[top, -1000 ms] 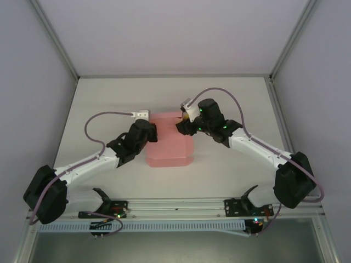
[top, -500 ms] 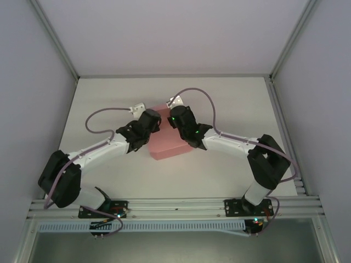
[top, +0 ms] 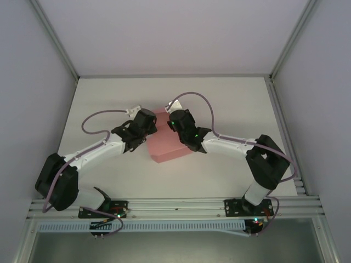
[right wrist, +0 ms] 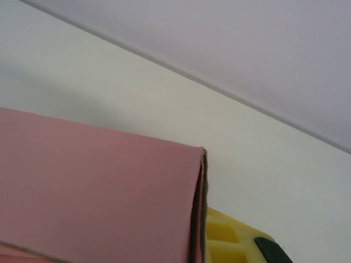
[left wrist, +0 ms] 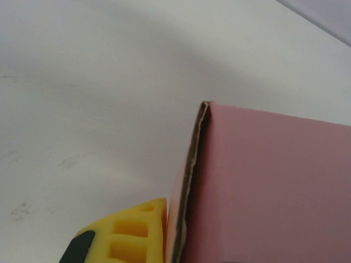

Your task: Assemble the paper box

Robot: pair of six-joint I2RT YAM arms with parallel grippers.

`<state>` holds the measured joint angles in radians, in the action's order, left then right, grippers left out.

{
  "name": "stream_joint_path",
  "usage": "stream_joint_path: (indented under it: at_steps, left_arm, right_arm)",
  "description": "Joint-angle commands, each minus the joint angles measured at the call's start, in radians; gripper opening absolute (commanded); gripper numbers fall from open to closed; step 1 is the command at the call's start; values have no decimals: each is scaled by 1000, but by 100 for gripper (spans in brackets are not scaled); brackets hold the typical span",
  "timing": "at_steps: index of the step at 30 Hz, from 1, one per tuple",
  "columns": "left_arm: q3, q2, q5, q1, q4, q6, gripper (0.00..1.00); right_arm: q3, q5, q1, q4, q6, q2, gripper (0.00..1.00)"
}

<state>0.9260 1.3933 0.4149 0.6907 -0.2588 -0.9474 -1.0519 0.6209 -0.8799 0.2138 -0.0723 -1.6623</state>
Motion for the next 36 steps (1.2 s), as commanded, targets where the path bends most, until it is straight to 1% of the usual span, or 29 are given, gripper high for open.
stream_joint_path:
  at_steps: [1,3,4,5,8,9,11,12,14,15,16,17,19,20,21,22,24,25,27,28,29,30,32,33,35,36]
  left_arm:
    - [-61,-63,344,-142,-407,-119,0]
    - [-58,-78,323,-141,-381,-78,0]
    - [-60,-88,306,-137,-354,-45,0]
    - [-67,-104,275,-131,-295,16,0]
    - [-93,-145,124,-98,-97,161,0]
    - [-98,-153,90,-81,-41,180,0]
    - [-91,-153,34,-41,51,217,0]
    - [-76,-146,9,-22,84,232,0]
    - [-41,-123,-29,6,105,248,0]
    - [-19,-107,-35,16,98,242,0]
    - [-1,-95,-35,22,88,241,0]
    - [14,-83,-33,26,79,245,0]
    - [22,-68,-27,30,74,247,0]
    - [21,-64,-27,30,75,245,0]
    - [15,-62,-26,29,79,245,0]
    - [12,-62,-29,29,82,246,0]
    - [6,-66,-31,31,94,269,0]
    - [6,-65,-33,31,92,285,0]
    - [20,-62,-38,30,76,338,0]
    - [30,-58,-42,30,63,371,0]
    - [43,-52,-63,29,54,439,0]
    - [54,-50,-116,29,47,530,0]
    - [81,-41,-275,31,6,746,0]
    - [106,-35,-295,33,-35,814,0]
    - [153,-18,-252,30,-118,916,0]
    - [168,-9,-255,30,-154,990,0]
  right_arm:
    - [50,721,223,-187,-37,38,0]
    - [40,723,221,-212,-19,37,0]
    - [41,683,220,-210,-17,43,1]
    - [46,605,212,-210,-13,54,2]
    - [59,195,197,-226,29,112,12]
    - [66,46,194,-217,28,131,15]
    - [93,-184,185,-151,53,164,26]
    - [107,-298,181,-120,50,180,34]
    - [132,-441,176,-48,63,210,50]
    - [141,-528,175,-27,43,227,64]
    - [147,-570,170,-15,40,242,70]
    - [149,-607,168,-16,34,259,71]
    - [156,-648,168,-28,31,301,79]
    - [163,-671,167,-35,29,324,84]
    - [174,-704,167,-41,19,352,96]
    - [190,-726,167,-36,24,381,100]
    - [230,-752,168,-12,42,446,100]
    - [248,-743,168,5,65,479,100]
    - [285,-707,171,25,105,560,100]
    - [298,-664,174,21,140,598,100]
    - [300,-618,181,-3,177,636,100]
    - [298,-583,191,-40,212,669,100]
    - [289,-497,215,-150,294,733,100]
    - [280,-446,229,-215,338,755,100]
    - [267,-371,257,-342,401,798,100]
    - [266,-348,268,-400,420,816,100]
